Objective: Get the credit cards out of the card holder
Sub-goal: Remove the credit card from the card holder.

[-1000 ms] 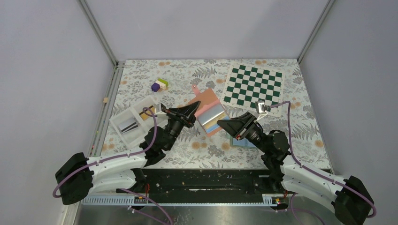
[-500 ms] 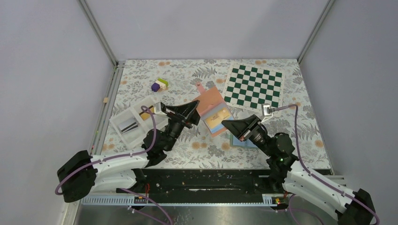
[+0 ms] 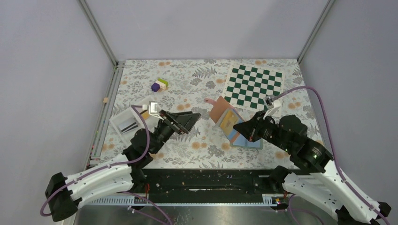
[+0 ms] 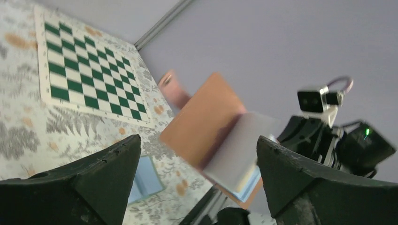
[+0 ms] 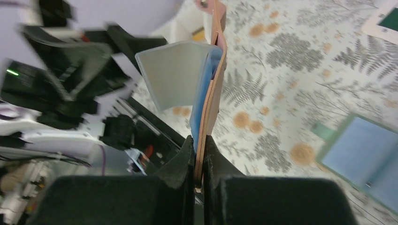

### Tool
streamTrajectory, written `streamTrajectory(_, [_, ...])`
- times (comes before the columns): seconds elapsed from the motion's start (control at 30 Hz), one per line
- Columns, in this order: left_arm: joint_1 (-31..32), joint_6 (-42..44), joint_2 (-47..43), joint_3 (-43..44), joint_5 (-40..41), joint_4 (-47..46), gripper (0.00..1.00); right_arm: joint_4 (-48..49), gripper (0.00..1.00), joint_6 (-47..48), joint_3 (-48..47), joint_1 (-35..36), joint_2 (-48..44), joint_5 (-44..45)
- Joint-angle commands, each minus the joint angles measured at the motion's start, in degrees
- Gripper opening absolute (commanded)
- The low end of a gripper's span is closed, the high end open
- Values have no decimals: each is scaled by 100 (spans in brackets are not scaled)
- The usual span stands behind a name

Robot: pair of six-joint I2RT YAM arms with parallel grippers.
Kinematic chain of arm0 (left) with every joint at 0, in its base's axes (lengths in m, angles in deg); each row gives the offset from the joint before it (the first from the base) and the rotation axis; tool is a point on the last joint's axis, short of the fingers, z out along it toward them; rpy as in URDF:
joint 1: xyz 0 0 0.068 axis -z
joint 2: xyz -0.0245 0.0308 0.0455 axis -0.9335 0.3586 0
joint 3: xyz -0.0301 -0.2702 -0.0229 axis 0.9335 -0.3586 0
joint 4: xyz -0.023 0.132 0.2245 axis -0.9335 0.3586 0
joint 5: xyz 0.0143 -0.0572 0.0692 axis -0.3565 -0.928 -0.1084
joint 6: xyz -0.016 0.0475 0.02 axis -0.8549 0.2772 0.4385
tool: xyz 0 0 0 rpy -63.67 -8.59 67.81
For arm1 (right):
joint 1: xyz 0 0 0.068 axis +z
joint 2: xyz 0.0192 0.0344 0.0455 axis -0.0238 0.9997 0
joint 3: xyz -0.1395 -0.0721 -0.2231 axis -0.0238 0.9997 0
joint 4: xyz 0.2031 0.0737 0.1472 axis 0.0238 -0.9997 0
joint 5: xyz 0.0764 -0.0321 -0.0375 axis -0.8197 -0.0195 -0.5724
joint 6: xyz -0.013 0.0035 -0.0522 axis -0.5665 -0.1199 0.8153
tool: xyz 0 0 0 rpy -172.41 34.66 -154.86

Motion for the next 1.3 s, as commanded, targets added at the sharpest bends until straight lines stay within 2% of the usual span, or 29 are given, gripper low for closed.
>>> streamTrajectory(0.0, [-18, 2328, 24, 1209, -1231, 1732, 95, -1959, 0, 940, -1017, 1, 511, -184])
streamTrajectory(0.07, [-18, 2781, 121, 1540, -1695, 2057, 99, -2159, 0, 1322, -1311, 0, 633, -359])
streamTrajectory(0.17, [-18, 3276, 241, 1894, -2380, 2303, 98, -2064, 0, 1833, -1535, 1, 662, -849])
streamTrajectory(0.33, [-18, 3832, 452, 2828, -3281, 3402, 82, -2156, 0, 2243, -1798, 1, 896, -1151])
streamTrajectory(0.43, [-14, 3307, 285, 2922, -4289, 3134, 78, -2288, 0, 2262, -1852, -8, 1146, -1065])
streamTrajectory(0.5, [-8, 2549, 192, 2726, -5027, 2347, 76, -2269, 0, 2232, -1855, -8, 1228, -921])
streamTrajectory(0.57, [7, 1583, 202, 2427, -5301, 1183, 72, -2293, 0, 2211, -1886, -8, 1348, -730])
streamTrajectory(0.6, [40, 1086, 265, 2274, -5227, 472, 67, -2301, 0, 2223, -1899, -5, 1418, -635])
streamTrajectory(0.63, [110, 846, 373, 2169, -5089, 173, 64, -2299, 0, 2240, -1907, -7, 1479, -626])
streamTrajectory(0.73, [311, 786, 928, 2198, -4557, 551, 66, -2209, 0, 2202, -1908, -8, 1579, -663])
streamTrajectory(0.83, [385, 839, 1536, 2030, -4423, 127, 64, -2093, 0, 2168, -1966, -8, 1545, -742])
streamTrajectory(0.93, [381, 1099, 1653, 2024, -3948, 517, 59, -2037, 0, 2319, -2040, -8, 1393, -1017])
streamTrajectory(1.1, [336, 1754, 1154, 2109, -3130, 1610, 62, -1931, 0, 2694, -1877, -8, 919, -1546])
streamTrajectory(1.27, [307, 1862, 838, 1975, -3322, 1684, 65, -1723, 0, 2854, -1755, -8, 724, -2021])
